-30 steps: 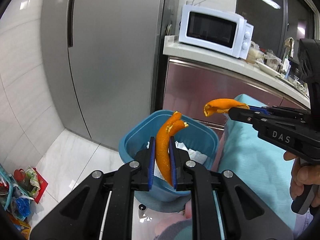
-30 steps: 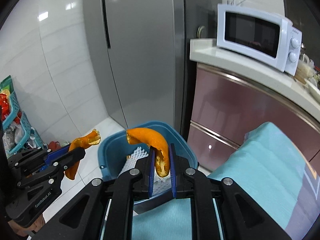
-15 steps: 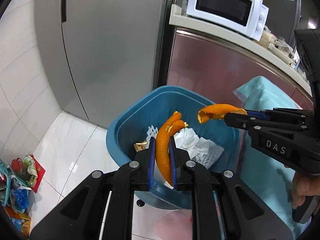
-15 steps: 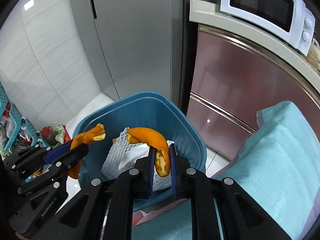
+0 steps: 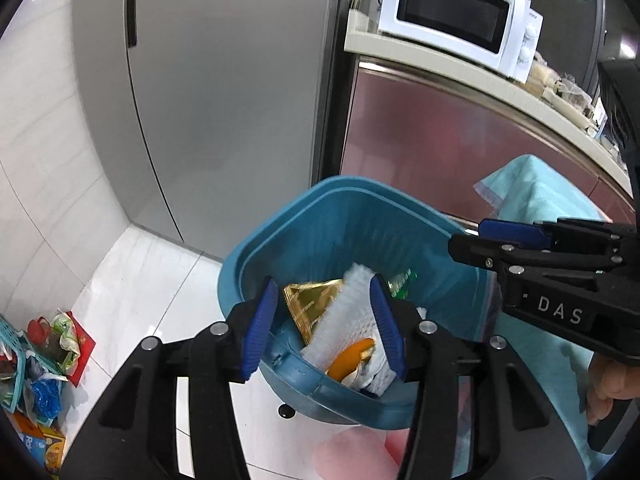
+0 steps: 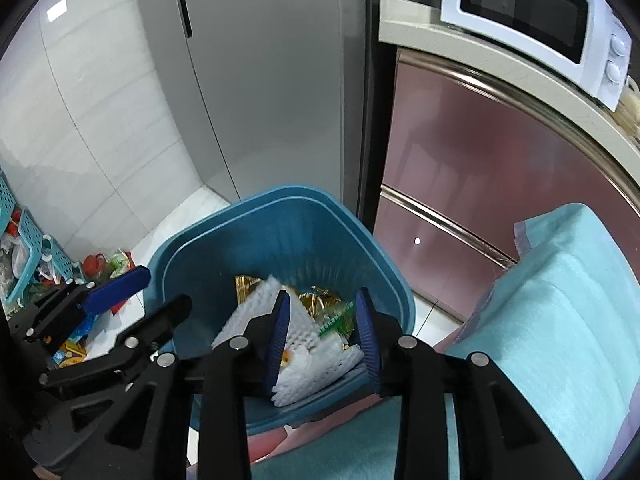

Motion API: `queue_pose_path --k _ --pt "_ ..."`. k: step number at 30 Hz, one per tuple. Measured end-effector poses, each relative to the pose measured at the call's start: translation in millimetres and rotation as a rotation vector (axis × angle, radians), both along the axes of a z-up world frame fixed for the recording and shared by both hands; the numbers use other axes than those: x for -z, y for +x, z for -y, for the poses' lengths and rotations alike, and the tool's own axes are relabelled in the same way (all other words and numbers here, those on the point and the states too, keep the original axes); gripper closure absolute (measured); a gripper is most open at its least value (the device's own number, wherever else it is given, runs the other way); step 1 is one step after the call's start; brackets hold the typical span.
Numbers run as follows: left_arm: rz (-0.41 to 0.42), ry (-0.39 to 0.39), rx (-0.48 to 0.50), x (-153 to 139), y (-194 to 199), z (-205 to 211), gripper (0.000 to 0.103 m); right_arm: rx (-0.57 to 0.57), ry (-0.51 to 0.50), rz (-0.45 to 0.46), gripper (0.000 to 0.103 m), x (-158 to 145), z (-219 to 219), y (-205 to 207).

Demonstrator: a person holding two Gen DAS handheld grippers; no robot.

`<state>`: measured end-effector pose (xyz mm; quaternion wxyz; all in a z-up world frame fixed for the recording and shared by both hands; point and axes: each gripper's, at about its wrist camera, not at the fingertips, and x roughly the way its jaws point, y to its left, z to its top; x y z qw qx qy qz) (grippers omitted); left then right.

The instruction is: Collect trash

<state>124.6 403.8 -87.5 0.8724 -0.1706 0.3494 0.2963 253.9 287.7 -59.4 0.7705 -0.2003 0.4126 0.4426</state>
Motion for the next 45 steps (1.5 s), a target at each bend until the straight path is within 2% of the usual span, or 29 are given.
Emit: queue_pose_path --k 8,17,23,25,27,29,33,34,41,45 --pt "0.067 0.043 0.006 -31.6 -8.7 22.0 0.043 0.031 0.087 0.02 0.072 -23.5 32.9 -0.3" --pt "0.139 0.101 0.052 -67.6 -17.5 70.1 0.033 0.086 0.156 0.091 0.068 -50.2 80.2 -6.0" --pt "0.175 0.12 0.093 -86.1 -17.8 108.7 0.024 0.141 0.198 0.166 0.054 -69.4 121.3 -14.5" --pt "0.187 0.127 0.105 -91.9 -16.8 120.3 0.021 0.171 0.211 0.194 0.044 -73.8 137.3 -16.3" --pt "0.203 0.133 0.123 -98.6 -17.6 136.4 0.016 0.201 0.223 0.217 0.044 -78.8 154.9 -17.7" --pt "0.215 0.142 0.143 -103.6 -17.0 150.4 0.012 0.226 0.231 0.238 0.035 -81.7 170.3 -19.0" --pt "0.246 0.164 0.185 -115.2 -17.5 178.9 0.006 0.281 0.257 0.265 0.03 -86.4 204.1 -22.6" --pt "0.25 0.169 0.191 -117.0 -17.0 184.1 0.006 0.296 0.267 0.277 0.026 -88.4 214.6 -24.7" --pt "0.279 0.196 0.254 -131.1 -18.5 231.5 0.006 0.373 0.299 0.335 0.022 -97.0 267.5 -40.7" --pt "0.295 0.203 0.288 -136.9 -21.3 255.1 0.006 0.42 0.32 0.38 0.016 -105.0 295.5 -51.9"
